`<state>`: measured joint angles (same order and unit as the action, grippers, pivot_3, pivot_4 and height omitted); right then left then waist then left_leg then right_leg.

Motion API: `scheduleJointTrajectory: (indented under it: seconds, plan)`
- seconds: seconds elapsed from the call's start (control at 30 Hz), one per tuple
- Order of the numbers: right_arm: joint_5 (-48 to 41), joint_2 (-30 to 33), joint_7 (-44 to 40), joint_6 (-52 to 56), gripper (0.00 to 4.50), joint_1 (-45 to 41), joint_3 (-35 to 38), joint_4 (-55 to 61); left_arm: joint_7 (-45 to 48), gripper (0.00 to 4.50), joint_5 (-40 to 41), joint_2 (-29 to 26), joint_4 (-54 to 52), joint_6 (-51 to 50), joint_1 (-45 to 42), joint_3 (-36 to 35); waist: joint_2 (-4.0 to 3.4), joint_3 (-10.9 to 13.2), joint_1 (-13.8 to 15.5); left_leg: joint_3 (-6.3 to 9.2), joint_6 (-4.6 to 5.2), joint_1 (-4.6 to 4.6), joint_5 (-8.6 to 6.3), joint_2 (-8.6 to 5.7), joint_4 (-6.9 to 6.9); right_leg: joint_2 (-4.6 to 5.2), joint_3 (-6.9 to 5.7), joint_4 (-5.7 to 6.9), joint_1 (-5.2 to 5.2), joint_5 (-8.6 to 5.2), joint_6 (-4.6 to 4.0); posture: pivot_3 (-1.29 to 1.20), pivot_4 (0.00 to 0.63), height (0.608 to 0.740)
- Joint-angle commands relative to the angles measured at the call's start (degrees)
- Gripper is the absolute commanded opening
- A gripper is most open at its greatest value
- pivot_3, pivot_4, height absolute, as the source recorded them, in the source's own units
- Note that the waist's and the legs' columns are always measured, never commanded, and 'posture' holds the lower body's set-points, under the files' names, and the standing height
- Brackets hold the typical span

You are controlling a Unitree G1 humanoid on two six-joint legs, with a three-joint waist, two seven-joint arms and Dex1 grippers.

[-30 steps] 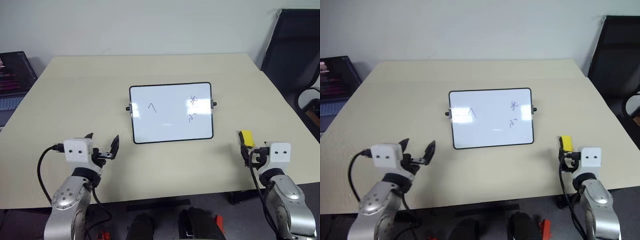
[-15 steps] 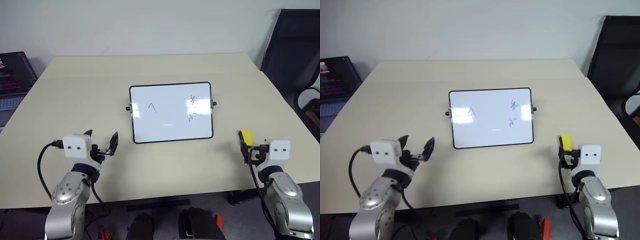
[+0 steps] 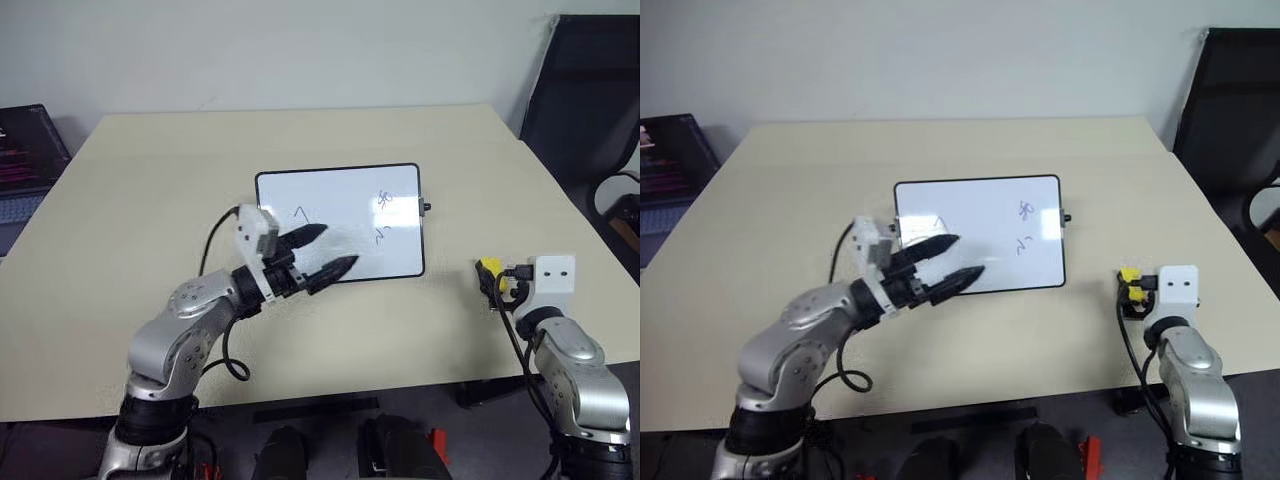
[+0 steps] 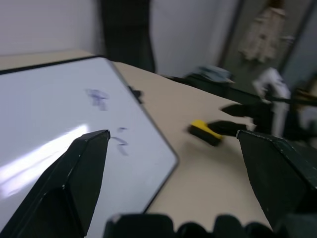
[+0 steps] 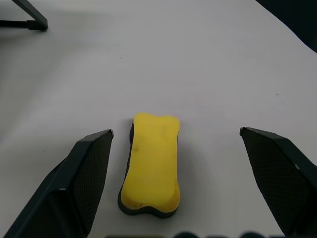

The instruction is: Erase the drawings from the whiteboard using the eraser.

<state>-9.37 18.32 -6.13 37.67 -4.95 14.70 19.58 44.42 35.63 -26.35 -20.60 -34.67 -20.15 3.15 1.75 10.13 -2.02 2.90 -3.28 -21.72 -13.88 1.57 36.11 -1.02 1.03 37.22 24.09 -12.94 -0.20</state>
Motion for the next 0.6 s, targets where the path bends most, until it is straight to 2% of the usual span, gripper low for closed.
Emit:
scheduleJointTrajectory:
  seconds: [0.03, 0.23, 0.6]
  plan:
    - [-0.73, -0.17, 0.81, 2.09, 4.48, -2.79, 0.91, 0.13, 8.06, 4.50, -2.22, -1.62, 3.09, 3.40, -3.08, 4.60, -0.01, 0.00, 0.02, 0.00, 0.00, 0.00, 0.00, 0.00, 0.00, 0.00, -0.01, 0.00, 0.00, 0.00, 0.00, 0.00, 0.150, 0.740]
    - [-1.47, -0.80, 0.77, 4.14, 4.48, -5.38, 0.55, -2.23, 14.14, 4.50, -8.16, -0.81, 8.16, 11.06, -5.30, 9.83, -0.01, 0.00, 0.16, 0.01, 0.00, -0.03, 0.00, 0.00, -0.02, 0.00, 0.00, -0.11, 0.03, 0.00, 0.00, 0.00, 0.150, 0.740]
    - [-2.67, -2.98, 1.42, 6.68, 4.48, -6.30, 1.41, -3.32, 15.73, 4.50, -12.01, 0.49, 11.66, 16.56, -4.93, 10.07, -0.02, 0.00, 0.18, 0.02, 0.01, -0.04, 0.00, 0.02, -0.01, 0.00, 0.02, -0.04, 0.04, 0.00, 0.00, 0.00, 0.150, 0.740]
